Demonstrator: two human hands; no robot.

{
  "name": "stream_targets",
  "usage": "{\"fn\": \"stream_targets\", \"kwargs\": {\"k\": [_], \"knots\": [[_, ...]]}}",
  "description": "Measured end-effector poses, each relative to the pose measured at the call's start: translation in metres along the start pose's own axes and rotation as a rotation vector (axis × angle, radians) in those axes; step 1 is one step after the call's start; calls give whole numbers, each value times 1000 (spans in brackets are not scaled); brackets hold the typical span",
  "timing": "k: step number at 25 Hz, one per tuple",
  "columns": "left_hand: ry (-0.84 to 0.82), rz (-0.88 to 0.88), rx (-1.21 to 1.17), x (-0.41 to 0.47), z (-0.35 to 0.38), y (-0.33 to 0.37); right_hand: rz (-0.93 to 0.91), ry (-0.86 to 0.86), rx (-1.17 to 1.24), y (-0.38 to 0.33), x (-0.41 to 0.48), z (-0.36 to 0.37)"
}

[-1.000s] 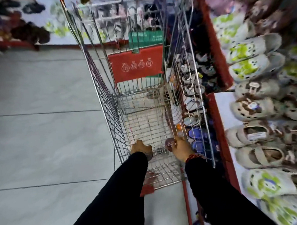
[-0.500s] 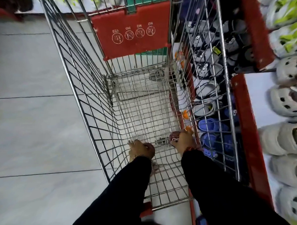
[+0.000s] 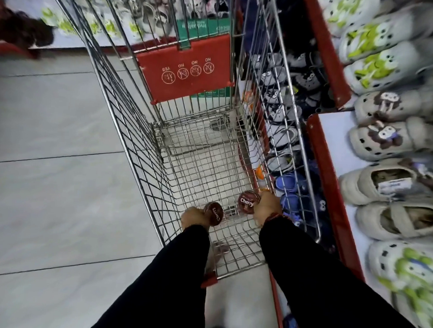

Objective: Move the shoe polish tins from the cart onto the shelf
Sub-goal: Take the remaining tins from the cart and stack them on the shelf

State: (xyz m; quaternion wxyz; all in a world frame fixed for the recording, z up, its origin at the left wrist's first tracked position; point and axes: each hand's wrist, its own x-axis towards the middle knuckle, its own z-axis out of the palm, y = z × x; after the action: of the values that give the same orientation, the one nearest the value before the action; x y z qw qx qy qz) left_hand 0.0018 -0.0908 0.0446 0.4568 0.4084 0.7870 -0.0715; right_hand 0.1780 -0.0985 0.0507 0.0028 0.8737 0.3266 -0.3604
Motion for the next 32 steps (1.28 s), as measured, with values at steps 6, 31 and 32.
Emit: {"fn": "stream_targets", "kwargs": {"k": [6,31,32], "knots": [[91,139,-279,-61,-46,14,-58,112,442,0,-56,-53],[-557,1116,-501,-495,-52,150,-206,836,1214,241,-438,-342],[-603,1134,-464,-511,-44,153,-180,866,1229,253,-450,-345]]}}
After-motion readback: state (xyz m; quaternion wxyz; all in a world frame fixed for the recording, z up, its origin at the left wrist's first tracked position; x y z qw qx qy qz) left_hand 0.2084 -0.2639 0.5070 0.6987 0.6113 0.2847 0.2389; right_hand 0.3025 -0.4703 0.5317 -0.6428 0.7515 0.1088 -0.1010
